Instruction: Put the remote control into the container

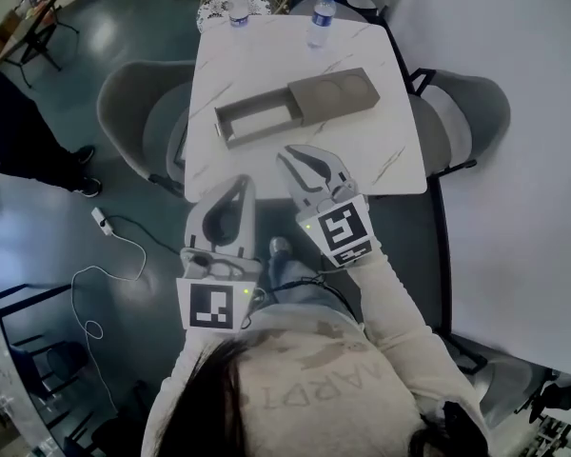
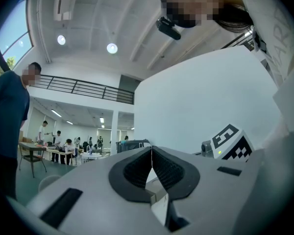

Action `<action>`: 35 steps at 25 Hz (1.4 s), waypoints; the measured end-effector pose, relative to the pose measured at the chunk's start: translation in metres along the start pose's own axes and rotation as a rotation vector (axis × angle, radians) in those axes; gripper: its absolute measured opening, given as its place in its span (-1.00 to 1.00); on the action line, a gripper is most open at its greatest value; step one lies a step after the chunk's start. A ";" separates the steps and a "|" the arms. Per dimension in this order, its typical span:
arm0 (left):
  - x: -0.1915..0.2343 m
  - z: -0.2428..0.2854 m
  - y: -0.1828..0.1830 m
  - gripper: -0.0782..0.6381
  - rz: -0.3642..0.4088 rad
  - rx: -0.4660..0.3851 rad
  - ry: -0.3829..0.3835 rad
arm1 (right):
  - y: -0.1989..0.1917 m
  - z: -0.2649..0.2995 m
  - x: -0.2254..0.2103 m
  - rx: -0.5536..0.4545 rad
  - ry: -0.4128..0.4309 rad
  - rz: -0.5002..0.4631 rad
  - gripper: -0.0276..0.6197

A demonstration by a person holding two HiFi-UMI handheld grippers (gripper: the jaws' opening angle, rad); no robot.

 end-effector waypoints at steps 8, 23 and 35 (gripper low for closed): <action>-0.033 -0.058 0.009 -0.74 0.006 -0.028 -0.048 | 0.031 -0.079 0.055 -0.120 -0.063 0.057 -0.74; -0.081 -0.120 0.023 -0.74 -0.019 -0.012 -0.116 | 0.054 -0.173 0.128 -0.265 -0.134 0.162 -0.74; -0.090 -0.123 0.035 -0.74 -0.026 -0.036 -0.118 | 0.057 -0.182 0.131 -0.292 -0.138 0.171 -0.74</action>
Point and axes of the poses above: the fingertips, and each gripper's own axes: z forward along the fingers, x to its left, y out of its top, the point moved 8 cm from there along -z, backward along the fingers, and after that the axes turned 1 degree about y, right-handed, at the moved point
